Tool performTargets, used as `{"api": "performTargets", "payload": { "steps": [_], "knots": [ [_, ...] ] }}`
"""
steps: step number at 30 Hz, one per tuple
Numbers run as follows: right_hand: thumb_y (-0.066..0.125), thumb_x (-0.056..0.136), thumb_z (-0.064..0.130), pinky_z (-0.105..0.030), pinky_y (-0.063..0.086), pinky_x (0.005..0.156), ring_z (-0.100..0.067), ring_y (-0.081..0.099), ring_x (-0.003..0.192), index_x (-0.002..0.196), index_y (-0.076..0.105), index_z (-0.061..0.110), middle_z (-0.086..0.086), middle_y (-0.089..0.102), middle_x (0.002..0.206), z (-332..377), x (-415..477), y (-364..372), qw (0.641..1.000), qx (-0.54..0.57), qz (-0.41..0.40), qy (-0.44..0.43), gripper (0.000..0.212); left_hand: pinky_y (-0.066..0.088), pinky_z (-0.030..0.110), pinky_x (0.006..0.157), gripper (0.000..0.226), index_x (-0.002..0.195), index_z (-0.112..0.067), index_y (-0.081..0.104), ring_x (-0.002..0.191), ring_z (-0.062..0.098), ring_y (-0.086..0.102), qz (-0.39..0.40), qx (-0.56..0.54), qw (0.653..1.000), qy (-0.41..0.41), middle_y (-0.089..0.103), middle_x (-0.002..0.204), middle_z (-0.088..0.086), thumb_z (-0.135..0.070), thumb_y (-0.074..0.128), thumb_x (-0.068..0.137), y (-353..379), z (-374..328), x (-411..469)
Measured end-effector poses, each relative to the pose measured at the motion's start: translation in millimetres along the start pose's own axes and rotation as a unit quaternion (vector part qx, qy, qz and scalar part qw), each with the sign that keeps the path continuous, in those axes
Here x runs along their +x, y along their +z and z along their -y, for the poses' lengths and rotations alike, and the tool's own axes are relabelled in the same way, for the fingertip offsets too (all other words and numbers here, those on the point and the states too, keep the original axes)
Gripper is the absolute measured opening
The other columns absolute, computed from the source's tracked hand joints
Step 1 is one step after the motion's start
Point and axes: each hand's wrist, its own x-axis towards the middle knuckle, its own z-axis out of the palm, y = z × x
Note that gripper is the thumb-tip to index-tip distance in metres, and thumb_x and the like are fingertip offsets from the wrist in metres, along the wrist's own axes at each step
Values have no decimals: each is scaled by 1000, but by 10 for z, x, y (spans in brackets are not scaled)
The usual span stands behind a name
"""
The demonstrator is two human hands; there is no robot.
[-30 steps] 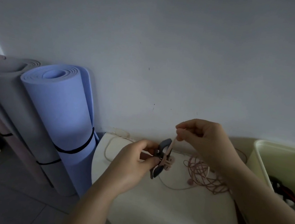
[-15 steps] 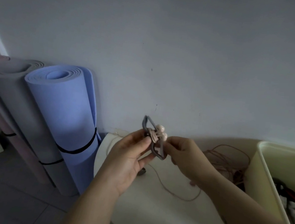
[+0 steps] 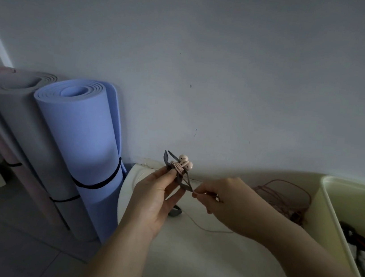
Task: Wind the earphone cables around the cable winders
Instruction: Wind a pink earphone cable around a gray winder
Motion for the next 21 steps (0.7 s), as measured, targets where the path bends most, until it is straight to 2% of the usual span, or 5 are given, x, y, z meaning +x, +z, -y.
{"api": "performTargets", "payload": {
  "steps": [4,6,10,17,21],
  "knots": [
    [42,100,28,-28,49,79,-6,51,74,114,67,26,10,64,83,11,-9,-34,999,-44,18,-10,29,50,30,91,23,110,-7,69,96,13,66,-9,-56,998,-31,75,101,6,-3,52,95,-11,33,55],
    [41,100,29,-30,49,82,-7,50,76,117,65,27,7,67,92,15,-4,-45,998,-62,31,-10,29,51,31,91,23,111,-7,69,98,15,65,-17,-69,997,-40,73,104,8,-3,53,95,-24,55,79],
    [41,101,28,-31,50,82,-11,58,82,118,65,27,7,68,93,6,-4,-72,995,-80,48,-17,30,51,33,89,21,108,-4,68,97,17,64,-27,-95,993,-64,72,102,10,-3,53,94,-42,80,95],
    [40,101,29,-23,46,79,0,46,78,119,64,32,12,68,102,-26,-19,-78,995,-92,43,-20,30,53,35,81,11,93,-3,68,86,18,65,-54,-119,986,-105,70,90,11,-1,58,89,-32,85,80],
    [38,101,30,-23,45,76,-3,48,77,119,63,34,13,65,96,-33,-37,-125,993,-115,26,-24,30,53,35,79,25,93,-2,69,87,18,67,-23,-113,988,-100,73,92,11,-2,66,68,-21,73,65]
  ]
}}
